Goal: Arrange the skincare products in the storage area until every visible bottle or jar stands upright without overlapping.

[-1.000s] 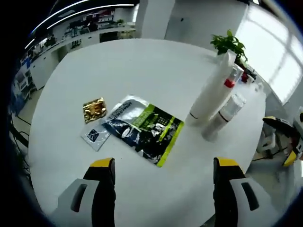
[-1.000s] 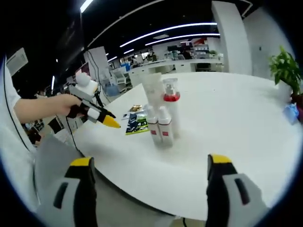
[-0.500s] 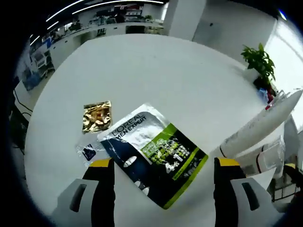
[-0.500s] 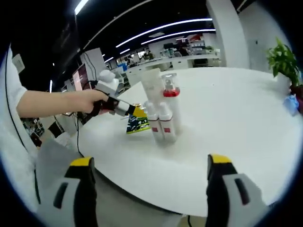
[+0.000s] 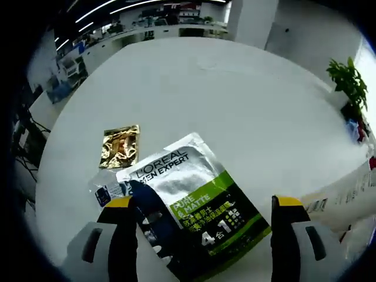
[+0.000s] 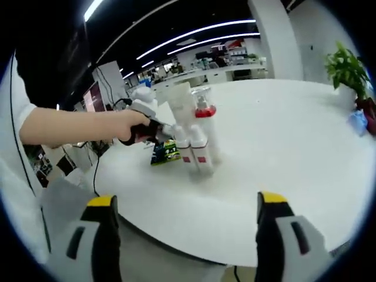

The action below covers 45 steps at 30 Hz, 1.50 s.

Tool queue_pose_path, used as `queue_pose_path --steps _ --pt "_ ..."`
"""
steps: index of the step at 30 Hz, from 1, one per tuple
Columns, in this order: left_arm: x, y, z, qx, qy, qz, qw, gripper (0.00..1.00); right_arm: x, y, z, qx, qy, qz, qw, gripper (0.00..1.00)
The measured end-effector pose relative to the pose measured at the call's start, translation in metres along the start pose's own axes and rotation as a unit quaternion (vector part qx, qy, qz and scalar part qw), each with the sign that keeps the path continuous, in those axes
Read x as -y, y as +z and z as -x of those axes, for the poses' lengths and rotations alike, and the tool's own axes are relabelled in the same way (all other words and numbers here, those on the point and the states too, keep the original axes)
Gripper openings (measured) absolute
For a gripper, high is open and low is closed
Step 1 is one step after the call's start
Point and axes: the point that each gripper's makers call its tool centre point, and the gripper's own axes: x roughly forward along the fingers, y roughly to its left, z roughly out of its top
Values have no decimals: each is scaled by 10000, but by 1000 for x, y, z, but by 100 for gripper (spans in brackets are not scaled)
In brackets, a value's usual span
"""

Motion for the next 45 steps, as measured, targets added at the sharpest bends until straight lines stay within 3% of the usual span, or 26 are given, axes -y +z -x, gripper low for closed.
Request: queue_pose_path --steps 6,10,12,21,26,30,32,39,45 --pt "-1 -1 -2 10 207 -142 9997 92 0 -1 -1 -23 -7 -18 10000 99" --pt "-2 -7 -2 -38 299 -549 9980 92 1 -2 0 -12 -14 -50 10000 98" --pt "-1 -6 1 73 273 -481 9984 92 2 -3 0 -27 -17 -60 10000 98" --pt "-2 -7 3 145 -103 -985 9950 94 1 -2 -1 -11 -10 -53 10000 98" --pt "-6 -9 8 79 -352 -1417 9893 91 0 -3 -1 -16 -5 -36 10000 98" --pt "-19 -11 15 84 -261 -1236 9919 89 0 -2 -1 -15 -11 -39 10000 98" --pt "-23 -18 16 -60 -195 -1105 9937 90 0 -3 -1 -17 -8 -42 10000 98" --pt "-20 -18 14 -93 -70 -800 9967 95 0 -3 -1 -43 -1 -24 10000 98" --pt "-18 -22 11 -245 24 -791 9966 97 -1 -3 -1 -48 1 -24 10000 97"
